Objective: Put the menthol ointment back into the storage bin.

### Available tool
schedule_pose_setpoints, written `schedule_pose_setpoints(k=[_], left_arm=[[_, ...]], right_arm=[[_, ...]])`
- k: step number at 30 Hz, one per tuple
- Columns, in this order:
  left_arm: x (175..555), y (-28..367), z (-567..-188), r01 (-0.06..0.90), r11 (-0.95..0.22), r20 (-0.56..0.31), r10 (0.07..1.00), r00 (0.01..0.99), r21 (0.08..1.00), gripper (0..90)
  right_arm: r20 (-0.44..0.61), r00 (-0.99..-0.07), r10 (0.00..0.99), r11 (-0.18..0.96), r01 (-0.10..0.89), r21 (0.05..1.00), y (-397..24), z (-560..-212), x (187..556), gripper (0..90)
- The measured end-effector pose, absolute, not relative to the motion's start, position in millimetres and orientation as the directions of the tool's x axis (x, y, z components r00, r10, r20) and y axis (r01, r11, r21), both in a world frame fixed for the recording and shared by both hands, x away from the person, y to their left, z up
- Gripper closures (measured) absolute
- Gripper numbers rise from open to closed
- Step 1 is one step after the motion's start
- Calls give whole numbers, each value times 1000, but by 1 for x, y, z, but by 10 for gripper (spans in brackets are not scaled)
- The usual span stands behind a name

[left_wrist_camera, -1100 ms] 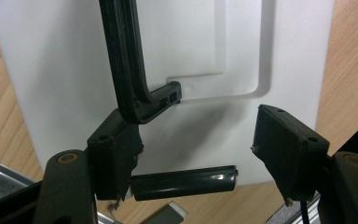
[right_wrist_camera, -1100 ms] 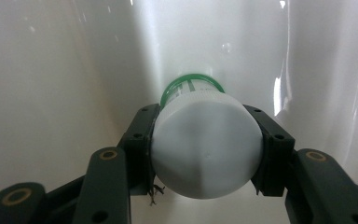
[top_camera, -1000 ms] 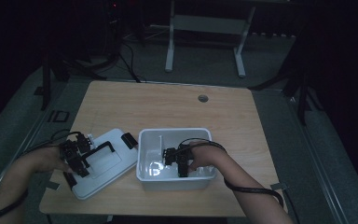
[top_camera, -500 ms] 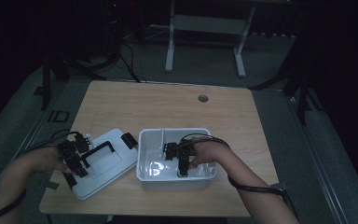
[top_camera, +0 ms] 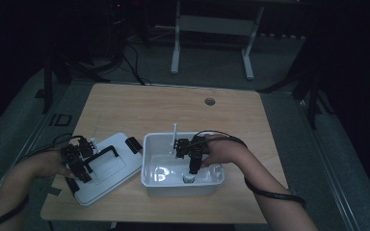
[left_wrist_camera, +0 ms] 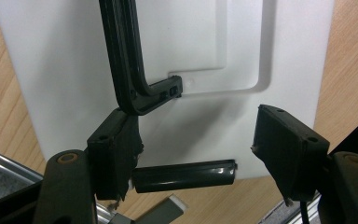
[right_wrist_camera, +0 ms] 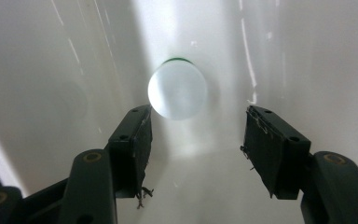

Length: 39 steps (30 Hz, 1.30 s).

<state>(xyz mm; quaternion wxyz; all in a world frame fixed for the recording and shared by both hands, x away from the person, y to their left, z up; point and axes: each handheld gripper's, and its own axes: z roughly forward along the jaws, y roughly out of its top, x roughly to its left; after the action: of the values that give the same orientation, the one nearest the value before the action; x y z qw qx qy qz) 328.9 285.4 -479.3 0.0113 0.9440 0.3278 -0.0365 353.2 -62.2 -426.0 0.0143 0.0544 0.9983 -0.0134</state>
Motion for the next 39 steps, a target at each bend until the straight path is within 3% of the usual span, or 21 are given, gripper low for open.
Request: schedule_pose_setpoints(k=[24,39], left_arm=[[328,286,-479,622,-783,-74,621,780,-9,314],[330,288,-478,627,-779,-67,626,777,-13,314]], right_arm=[[-75,-985,156,985,149,81,-129,-377,351,363],[-43,-975,219,974,215,74,-188,-393,352,339]])
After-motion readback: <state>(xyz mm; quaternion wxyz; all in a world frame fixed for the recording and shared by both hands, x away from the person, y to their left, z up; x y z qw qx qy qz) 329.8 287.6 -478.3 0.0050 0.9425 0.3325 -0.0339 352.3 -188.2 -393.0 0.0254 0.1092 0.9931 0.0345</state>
